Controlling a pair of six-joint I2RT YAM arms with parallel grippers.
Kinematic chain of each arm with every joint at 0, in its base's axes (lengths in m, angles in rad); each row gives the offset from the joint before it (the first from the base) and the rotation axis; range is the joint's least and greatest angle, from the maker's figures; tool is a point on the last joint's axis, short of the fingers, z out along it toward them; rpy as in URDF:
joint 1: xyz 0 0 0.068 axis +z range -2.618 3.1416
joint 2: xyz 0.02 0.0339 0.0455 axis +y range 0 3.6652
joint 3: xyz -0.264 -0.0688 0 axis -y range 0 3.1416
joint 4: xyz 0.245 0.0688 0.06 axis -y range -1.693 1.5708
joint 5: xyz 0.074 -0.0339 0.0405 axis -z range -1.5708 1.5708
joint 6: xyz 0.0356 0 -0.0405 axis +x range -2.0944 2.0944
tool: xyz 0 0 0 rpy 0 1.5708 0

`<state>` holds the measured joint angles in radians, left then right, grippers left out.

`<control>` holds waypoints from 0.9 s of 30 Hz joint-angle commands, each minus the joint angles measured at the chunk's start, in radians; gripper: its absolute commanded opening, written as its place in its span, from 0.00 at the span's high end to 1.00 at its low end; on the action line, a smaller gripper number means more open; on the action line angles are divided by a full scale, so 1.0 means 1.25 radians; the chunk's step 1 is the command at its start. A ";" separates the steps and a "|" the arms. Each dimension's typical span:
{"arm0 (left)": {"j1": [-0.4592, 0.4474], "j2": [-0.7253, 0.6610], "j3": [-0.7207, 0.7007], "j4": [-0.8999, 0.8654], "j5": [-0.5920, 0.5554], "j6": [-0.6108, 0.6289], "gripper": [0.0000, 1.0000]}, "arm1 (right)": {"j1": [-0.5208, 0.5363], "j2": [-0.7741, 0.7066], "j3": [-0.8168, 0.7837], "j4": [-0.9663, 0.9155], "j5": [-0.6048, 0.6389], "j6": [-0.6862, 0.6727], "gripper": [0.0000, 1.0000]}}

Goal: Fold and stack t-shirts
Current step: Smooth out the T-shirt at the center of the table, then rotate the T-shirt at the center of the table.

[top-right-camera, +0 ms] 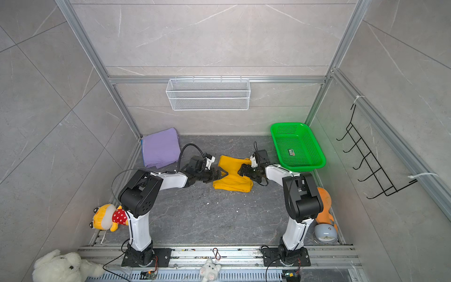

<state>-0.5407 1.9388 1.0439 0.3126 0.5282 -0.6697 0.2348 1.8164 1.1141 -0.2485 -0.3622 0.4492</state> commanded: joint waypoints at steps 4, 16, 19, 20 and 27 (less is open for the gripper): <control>0.071 -0.232 -0.059 -0.113 -0.038 0.045 0.00 | 0.105 0.031 0.149 -0.110 0.025 -0.043 0.08; 0.250 -0.502 -0.164 -0.235 -0.036 0.071 0.00 | 0.270 0.411 0.596 -0.288 -0.032 -0.098 0.09; 0.287 -0.537 -0.173 -0.251 -0.034 0.072 0.00 | 0.332 0.468 0.685 -0.405 -0.090 -0.216 0.09; 0.297 -0.545 -0.173 -0.257 -0.034 0.074 0.00 | 0.352 0.464 0.677 -0.434 -0.109 -0.264 0.10; 0.307 -0.515 -0.168 -0.247 -0.003 0.070 0.00 | 0.292 0.106 0.247 -0.251 -0.068 -0.246 0.08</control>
<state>-0.1566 1.2778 0.8227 -0.0006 0.4953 -0.5999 0.7006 2.0987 1.5448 -0.5648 -0.4717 0.1455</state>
